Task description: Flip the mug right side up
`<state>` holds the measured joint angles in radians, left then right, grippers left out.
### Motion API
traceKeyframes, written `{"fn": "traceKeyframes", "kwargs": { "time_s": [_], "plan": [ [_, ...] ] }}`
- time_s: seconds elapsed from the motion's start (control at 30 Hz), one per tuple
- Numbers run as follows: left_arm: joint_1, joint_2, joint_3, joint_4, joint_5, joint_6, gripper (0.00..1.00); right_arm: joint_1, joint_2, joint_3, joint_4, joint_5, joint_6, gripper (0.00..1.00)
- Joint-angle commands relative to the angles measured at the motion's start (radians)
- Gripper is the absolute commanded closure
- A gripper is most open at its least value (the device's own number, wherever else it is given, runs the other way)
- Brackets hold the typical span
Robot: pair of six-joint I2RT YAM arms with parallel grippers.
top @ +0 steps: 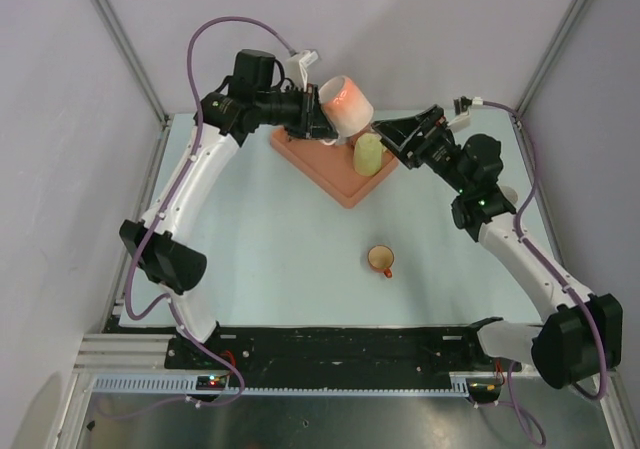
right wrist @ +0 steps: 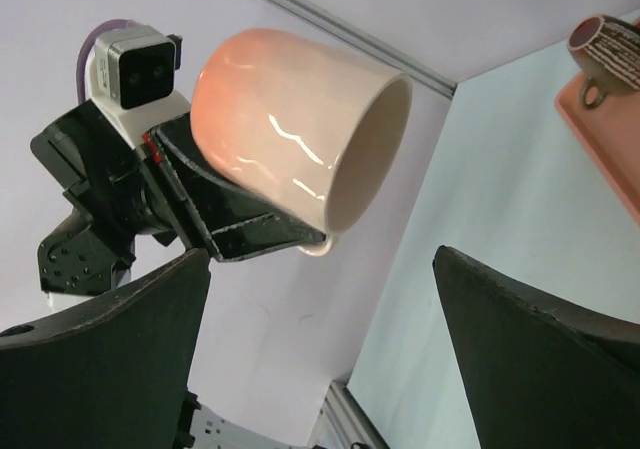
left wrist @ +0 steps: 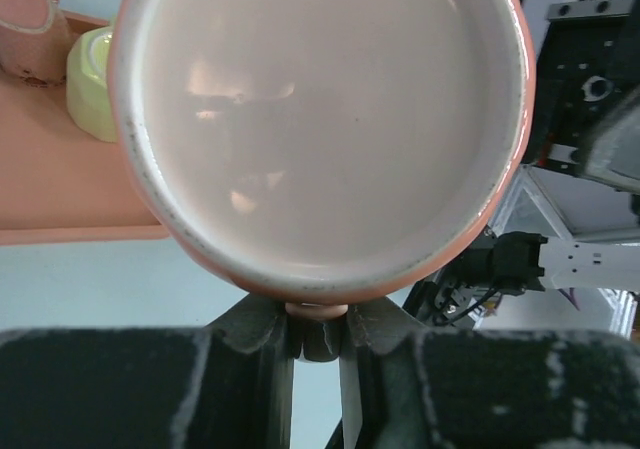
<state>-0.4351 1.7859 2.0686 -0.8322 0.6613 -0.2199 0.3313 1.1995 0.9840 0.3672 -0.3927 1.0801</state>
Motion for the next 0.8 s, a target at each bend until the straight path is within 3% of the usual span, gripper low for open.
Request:
{"fn": "traceKeyframes", "kwargs": {
  "time_s": [0.0, 0.3, 0.37, 0.43, 0.53, 0.6, 0.63, 0.7, 0.73, 0.77],
  "plan": [
    [-0.018, -0.038, 0.029, 0.091, 0.095, -0.049, 1.00, 0.011, 0.037, 0.026, 0.144, 0.007, 0.068, 0.01],
    [-0.076, -0.051, -0.012, 0.090, 0.186, -0.097, 1.00, 0.082, 0.105, 0.096, 0.328, 0.029, 0.148, 0.01],
    [-0.083, -0.051, -0.027, 0.092, 0.185, -0.097, 1.00, 0.089, 0.109, 0.109, 0.368, 0.036, 0.159, 0.08],
    [-0.084, -0.050, -0.034, 0.091, 0.184, -0.094, 1.00, 0.095, 0.109, 0.115, 0.401, 0.042, 0.158, 0.30],
    [-0.084, -0.050, -0.042, 0.091, 0.178, -0.068, 1.00, 0.095, 0.098, 0.118, 0.380, 0.044, 0.138, 0.83],
    [-0.077, -0.050, -0.048, 0.092, 0.172, -0.042, 0.99, 0.092, 0.084, 0.118, 0.324, 0.041, 0.100, 0.96],
    [-0.070, -0.053, -0.051, 0.091, 0.160, -0.029, 0.79, 0.092, 0.077, 0.119, 0.278, 0.040, 0.073, 0.98],
    [-0.046, -0.061, -0.062, 0.075, 0.103, 0.020, 0.25, 0.099, 0.053, 0.136, 0.136, 0.053, -0.044, 0.99],
    [-0.026, -0.065, -0.061, 0.058, 0.060, 0.062, 0.13, 0.110, 0.037, 0.150, 0.045, 0.082, -0.141, 1.00],
    [-0.012, -0.069, -0.056, 0.029, -0.011, 0.105, 0.07, 0.134, 0.026, 0.174, -0.068, 0.117, -0.222, 1.00]
  ]
}}
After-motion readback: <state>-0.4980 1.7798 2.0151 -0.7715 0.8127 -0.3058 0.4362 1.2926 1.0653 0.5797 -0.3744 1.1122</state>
